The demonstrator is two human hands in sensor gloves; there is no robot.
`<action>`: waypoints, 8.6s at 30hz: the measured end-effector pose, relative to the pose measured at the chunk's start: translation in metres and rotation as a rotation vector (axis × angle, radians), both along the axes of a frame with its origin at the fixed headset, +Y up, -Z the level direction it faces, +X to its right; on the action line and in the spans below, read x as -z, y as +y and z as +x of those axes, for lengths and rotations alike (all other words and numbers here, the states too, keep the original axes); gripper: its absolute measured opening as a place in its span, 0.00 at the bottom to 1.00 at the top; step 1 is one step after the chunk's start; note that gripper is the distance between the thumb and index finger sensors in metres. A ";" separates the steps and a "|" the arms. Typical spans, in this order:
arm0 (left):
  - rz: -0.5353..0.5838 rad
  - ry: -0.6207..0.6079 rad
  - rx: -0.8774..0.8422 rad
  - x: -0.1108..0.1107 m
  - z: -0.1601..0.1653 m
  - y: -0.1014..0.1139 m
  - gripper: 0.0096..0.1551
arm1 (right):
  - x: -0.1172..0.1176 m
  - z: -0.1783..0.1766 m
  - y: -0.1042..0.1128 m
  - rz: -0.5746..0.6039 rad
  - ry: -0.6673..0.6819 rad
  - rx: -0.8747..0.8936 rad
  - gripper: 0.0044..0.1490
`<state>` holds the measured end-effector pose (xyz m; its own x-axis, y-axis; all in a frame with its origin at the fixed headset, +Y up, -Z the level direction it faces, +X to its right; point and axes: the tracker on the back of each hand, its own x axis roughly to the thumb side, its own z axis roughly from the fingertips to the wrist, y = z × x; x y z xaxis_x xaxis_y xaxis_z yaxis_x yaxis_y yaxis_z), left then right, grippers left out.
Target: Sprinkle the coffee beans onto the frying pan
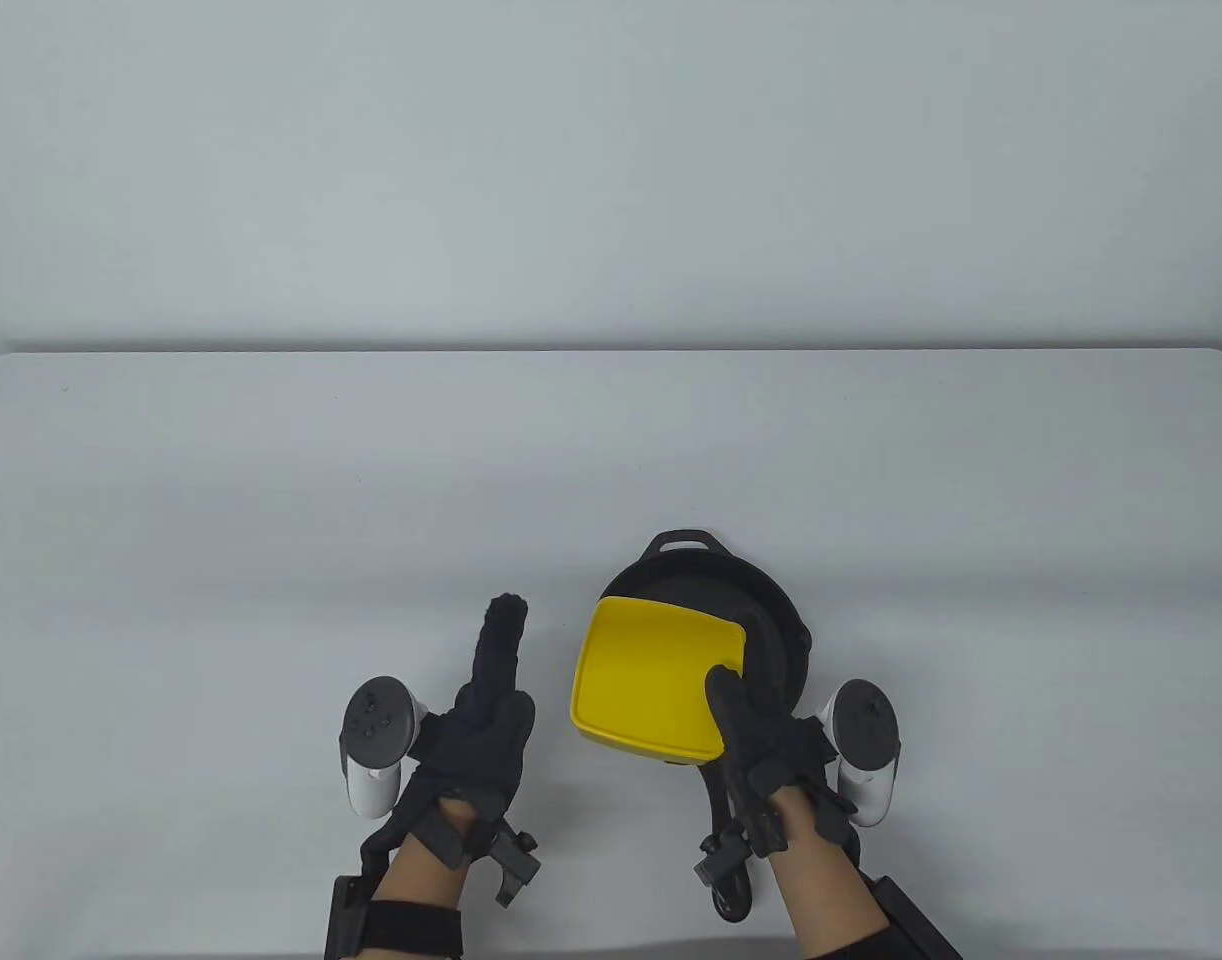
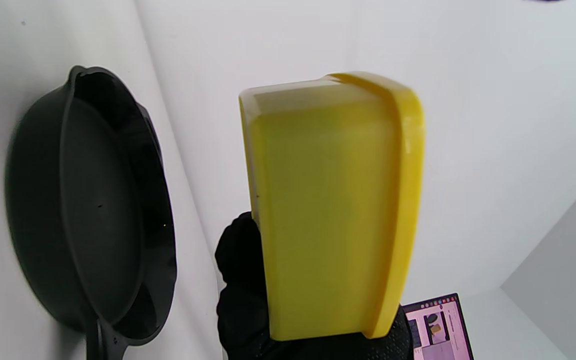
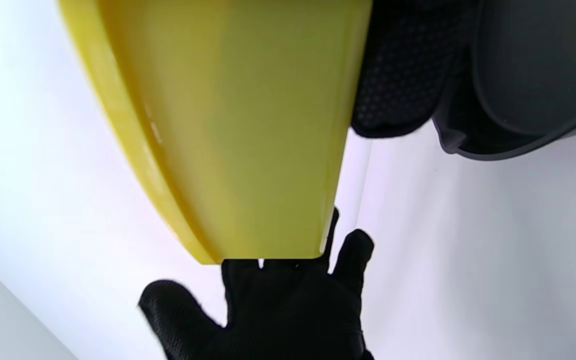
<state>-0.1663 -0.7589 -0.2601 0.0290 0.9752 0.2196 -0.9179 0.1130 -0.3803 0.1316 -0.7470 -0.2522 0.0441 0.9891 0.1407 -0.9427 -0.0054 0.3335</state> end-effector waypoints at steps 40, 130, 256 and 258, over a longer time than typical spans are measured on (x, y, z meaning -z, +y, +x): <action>-0.531 -0.311 -0.433 -0.018 0.058 -0.021 0.50 | 0.002 0.001 0.019 0.102 0.148 0.124 0.27; -0.487 0.075 -0.277 -0.026 0.060 -0.032 0.48 | 0.051 -0.062 0.036 0.006 0.169 -0.820 0.24; -0.471 0.091 -0.262 -0.022 0.046 -0.019 0.49 | 0.050 -0.091 0.044 0.086 0.408 -0.861 0.40; -0.481 0.086 -0.272 -0.022 0.046 -0.021 0.49 | 0.050 -0.093 0.044 0.094 0.393 -0.858 0.34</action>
